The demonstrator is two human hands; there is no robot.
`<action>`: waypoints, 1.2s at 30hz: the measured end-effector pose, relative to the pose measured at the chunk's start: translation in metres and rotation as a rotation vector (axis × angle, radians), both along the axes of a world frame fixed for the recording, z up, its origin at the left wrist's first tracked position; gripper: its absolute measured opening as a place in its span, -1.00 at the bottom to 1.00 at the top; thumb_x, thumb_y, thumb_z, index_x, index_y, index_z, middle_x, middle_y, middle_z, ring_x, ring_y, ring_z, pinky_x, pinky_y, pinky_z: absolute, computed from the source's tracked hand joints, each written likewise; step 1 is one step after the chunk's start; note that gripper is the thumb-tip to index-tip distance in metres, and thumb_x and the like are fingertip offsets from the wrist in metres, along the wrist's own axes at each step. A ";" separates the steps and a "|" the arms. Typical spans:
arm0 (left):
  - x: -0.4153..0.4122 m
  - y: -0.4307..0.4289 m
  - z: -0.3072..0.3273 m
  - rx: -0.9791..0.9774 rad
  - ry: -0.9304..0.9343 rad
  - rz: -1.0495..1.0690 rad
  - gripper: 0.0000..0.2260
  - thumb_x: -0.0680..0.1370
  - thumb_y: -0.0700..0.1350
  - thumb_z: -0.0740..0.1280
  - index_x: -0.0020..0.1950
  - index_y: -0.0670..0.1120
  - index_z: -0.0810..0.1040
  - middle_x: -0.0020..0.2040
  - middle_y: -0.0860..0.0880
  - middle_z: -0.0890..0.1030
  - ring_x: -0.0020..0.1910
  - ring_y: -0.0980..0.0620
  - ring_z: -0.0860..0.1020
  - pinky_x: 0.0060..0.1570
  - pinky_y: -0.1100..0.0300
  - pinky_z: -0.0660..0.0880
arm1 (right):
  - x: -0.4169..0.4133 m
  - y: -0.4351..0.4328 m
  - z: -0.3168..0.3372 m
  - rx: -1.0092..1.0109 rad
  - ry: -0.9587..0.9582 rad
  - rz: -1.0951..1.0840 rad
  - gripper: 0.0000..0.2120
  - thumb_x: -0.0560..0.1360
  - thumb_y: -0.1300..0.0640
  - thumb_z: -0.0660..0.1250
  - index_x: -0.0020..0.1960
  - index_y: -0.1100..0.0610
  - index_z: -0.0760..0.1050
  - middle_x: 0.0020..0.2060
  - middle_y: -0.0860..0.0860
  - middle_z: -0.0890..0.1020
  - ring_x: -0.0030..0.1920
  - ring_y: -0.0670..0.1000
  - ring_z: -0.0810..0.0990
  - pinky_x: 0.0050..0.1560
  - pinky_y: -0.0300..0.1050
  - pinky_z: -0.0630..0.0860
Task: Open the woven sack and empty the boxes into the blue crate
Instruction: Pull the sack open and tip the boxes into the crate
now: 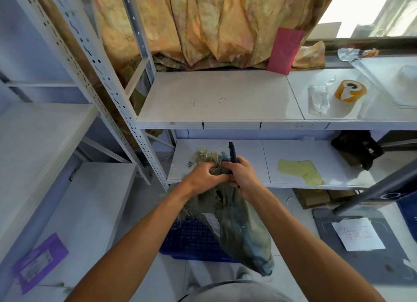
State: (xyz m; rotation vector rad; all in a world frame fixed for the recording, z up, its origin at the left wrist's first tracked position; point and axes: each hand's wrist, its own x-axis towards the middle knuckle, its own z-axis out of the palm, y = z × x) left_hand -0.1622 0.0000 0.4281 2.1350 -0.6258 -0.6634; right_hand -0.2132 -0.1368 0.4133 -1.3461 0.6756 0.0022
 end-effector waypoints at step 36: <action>0.016 0.023 0.081 0.106 -0.181 0.252 -0.54 0.67 0.20 0.16 -0.30 -0.08 0.38 -0.37 0.00 0.43 -0.27 -0.01 0.48 -0.15 0.10 0.31 | -0.035 -0.076 -0.099 -0.899 0.232 0.124 -0.43 0.53 0.09 0.35 0.52 -0.07 0.32 0.24 0.13 0.56 0.13 0.21 0.59 0.10 0.14 0.57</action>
